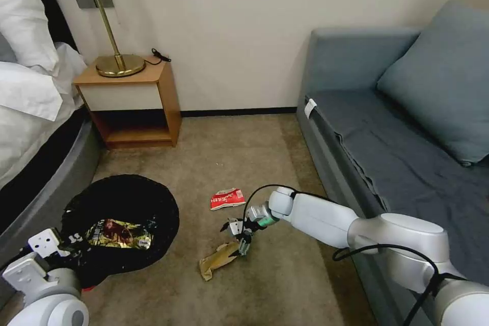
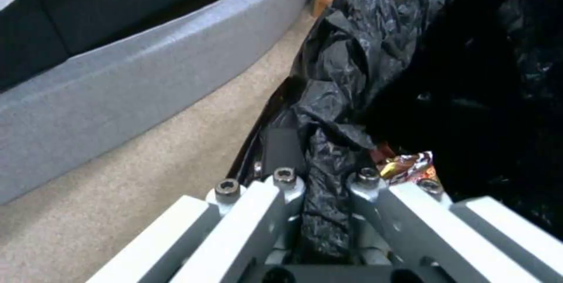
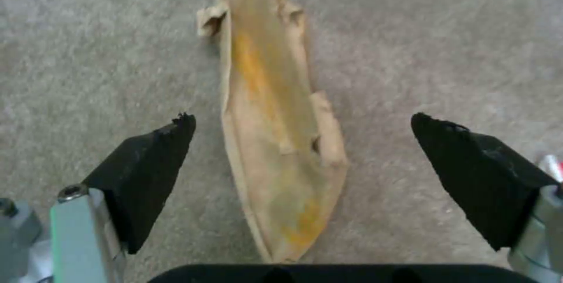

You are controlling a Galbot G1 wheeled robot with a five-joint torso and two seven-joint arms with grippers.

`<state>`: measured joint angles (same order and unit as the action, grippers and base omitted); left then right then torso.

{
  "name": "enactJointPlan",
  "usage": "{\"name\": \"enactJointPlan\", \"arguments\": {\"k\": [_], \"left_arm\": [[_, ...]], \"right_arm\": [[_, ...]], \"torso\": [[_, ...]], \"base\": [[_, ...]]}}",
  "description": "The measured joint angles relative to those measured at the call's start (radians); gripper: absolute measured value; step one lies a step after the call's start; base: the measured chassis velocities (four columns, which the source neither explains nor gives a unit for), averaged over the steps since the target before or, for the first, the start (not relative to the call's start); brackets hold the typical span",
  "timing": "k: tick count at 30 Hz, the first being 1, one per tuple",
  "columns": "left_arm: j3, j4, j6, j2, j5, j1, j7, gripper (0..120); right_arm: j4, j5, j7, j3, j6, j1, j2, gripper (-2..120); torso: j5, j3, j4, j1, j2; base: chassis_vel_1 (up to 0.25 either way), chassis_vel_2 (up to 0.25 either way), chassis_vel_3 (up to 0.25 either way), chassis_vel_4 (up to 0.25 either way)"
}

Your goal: Pick up the trash bin, then pick up the garbage on the floor and place it into the trash bin.

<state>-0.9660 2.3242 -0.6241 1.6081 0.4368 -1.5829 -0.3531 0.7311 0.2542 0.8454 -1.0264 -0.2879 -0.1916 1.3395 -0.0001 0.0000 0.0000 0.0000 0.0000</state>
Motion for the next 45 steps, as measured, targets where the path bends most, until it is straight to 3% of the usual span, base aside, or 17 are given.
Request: {"name": "enactJointPlan", "arguments": {"k": [27, 31, 45], "left_arm": [[-0.004, -0.002, 0.01, 0.0, 0.002, -0.01, 0.0, 3], [-0.003, -0.003, 0.011, 0.0, 0.001, -0.01, 0.0, 3], [0.003, -0.003, 0.014, 0.0, -0.001, -0.014, 0.001, 3]], "right_arm": [[-0.196, -0.091, -0.022, 0.033, -0.08, -0.051, 0.108, 94], [-0.212, -0.103, -0.05, 0.041, -0.086, -0.062, 0.116, 83], [-0.252, -0.136, -0.084, 0.064, -0.106, -0.084, 0.138, 64]], "torso": [[0.0001, 0.0, 0.0001, 0.0, 0.0], [0.0001, 0.0, 0.0, 0.0, 0.0], [0.0001, 0.0, 0.0, 0.0, 0.0]], "base": [[0.0, 0.0, 0.0, 0.0], [0.0, 0.0, 0.0, 0.0], [0.0, 0.0, 0.0, 0.0]]}}
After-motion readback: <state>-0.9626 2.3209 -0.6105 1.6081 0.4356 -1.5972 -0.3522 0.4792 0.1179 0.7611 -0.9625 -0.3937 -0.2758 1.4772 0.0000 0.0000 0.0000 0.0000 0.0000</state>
